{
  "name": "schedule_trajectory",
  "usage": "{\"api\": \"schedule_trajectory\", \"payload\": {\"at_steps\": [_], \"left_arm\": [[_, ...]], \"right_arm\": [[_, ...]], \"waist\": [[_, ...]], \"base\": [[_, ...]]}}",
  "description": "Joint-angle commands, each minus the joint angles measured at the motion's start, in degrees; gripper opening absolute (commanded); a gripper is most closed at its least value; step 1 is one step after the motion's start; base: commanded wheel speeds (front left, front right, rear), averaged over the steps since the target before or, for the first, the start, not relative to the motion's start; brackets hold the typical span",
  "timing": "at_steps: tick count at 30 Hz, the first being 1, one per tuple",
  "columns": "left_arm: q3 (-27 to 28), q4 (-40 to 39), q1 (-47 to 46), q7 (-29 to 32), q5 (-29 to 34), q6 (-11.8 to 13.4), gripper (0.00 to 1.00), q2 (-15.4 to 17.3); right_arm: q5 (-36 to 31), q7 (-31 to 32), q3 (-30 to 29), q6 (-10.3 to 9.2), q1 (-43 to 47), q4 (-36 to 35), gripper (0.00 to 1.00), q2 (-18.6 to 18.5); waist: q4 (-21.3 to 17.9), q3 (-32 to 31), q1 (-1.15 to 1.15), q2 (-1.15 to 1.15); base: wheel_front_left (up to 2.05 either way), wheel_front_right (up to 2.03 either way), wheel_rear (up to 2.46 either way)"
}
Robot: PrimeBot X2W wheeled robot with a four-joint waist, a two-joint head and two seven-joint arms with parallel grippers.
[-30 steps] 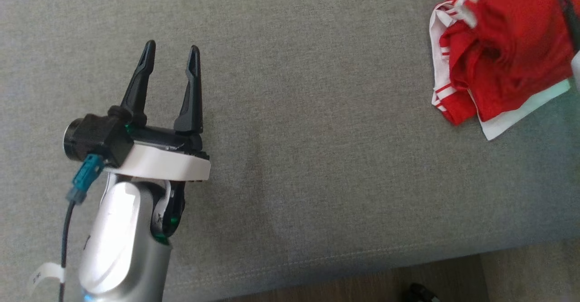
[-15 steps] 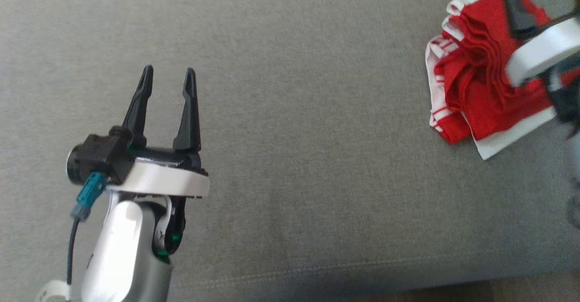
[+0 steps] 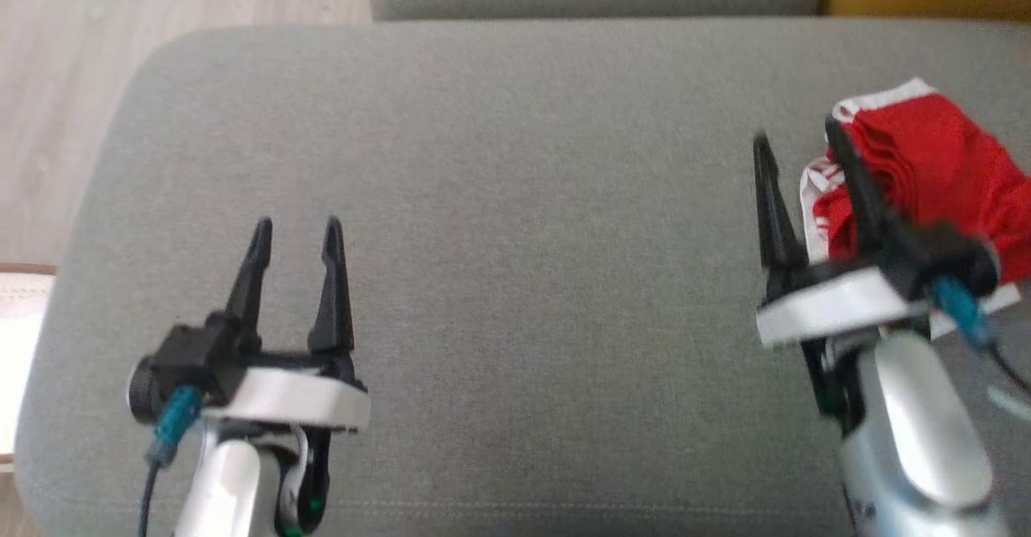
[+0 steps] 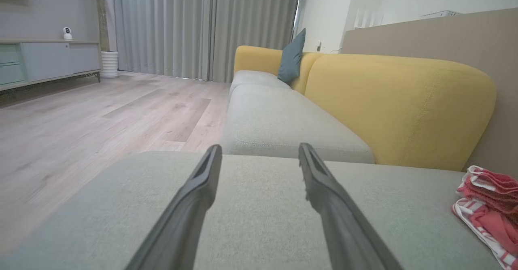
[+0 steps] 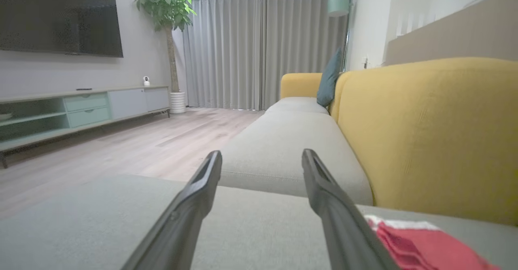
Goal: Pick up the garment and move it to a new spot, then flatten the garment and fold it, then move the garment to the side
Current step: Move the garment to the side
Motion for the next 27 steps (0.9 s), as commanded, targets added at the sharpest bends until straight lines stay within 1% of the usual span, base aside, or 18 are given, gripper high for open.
{"api": "schedule_trajectory", "payload": {"at_steps": [1, 4, 7, 10, 15, 17, 24, 27], "left_arm": [[1.9, -1.8, -0.9, -0.3, 0.2, 0.5, 1.00, 0.4], [1.6, -1.8, 1.1, -0.3, 0.9, 1.3, 1.00, 0.4], [1.5, -2.5, 2.8, -0.3, 0.9, 2.2, 1.00, 0.4], [1.6, -3.3, 4.0, -0.3, 1.1, 2.7, 1.00, 0.4], [1.6, -3.9, 5.1, -0.3, 2.8, 2.7, 1.00, 0.4], [1.8, -4.0, 5.3, -0.3, 2.7, 2.7, 1.00, 0.4], [2.3, -4.3, 5.7, -0.3, 3.6, 3.9, 1.00, 0.4], [2.2, -4.6, 5.7, -0.3, 4.4, 3.8, 1.00, 0.4]], "right_arm": [[0.9, -1.2, 1.0, 0.37, 0.3, -1.7, 1.00, 0.4], [5.3, -3.1, 1.0, 0.37, 4.9, -1.4, 1.00, 0.4], [6.6, -3.8, 1.4, 0.37, 8.8, -1.7, 1.00, 0.5], [7.0, -3.9, 1.5, 0.37, 11.2, -3.8, 1.00, 0.5], [5.9, -3.9, 1.7, 0.37, 13.8, -5.3, 1.00, 0.5], [5.6, -3.9, 1.3, 0.37, 14.2, -5.2, 1.00, 0.5], [4.2, -3.9, -0.4, 0.37, 14.9, -4.8, 1.00, 0.5], [3.9, -3.9, -1.5, 0.37, 14.9, -4.4, 1.00, 0.5]], "waist": [[1.7, -2.1, 0.00, 0.00], [2.3, -3.5, 0.00, 0.00], [2.5, -4.3, 0.00, 0.00], [2.6, -4.6, 0.00, 0.00], [2.6, -4.7, 0.00, 0.00], [2.5, -4.7, 0.00, 0.00], [2.1, -4.8, 0.00, 0.00], [1.8, -4.9, 0.00, 0.00]], "base": [[0.00, 0.00, 0.00], [0.00, 0.00, 0.00], [0.00, 0.00, 0.00], [0.00, 0.00, 0.00], [0.00, 0.00, 0.00], [0.00, 0.00, 0.00], [0.00, 0.00, 0.00], [0.00, 0.00, 0.00]]}}
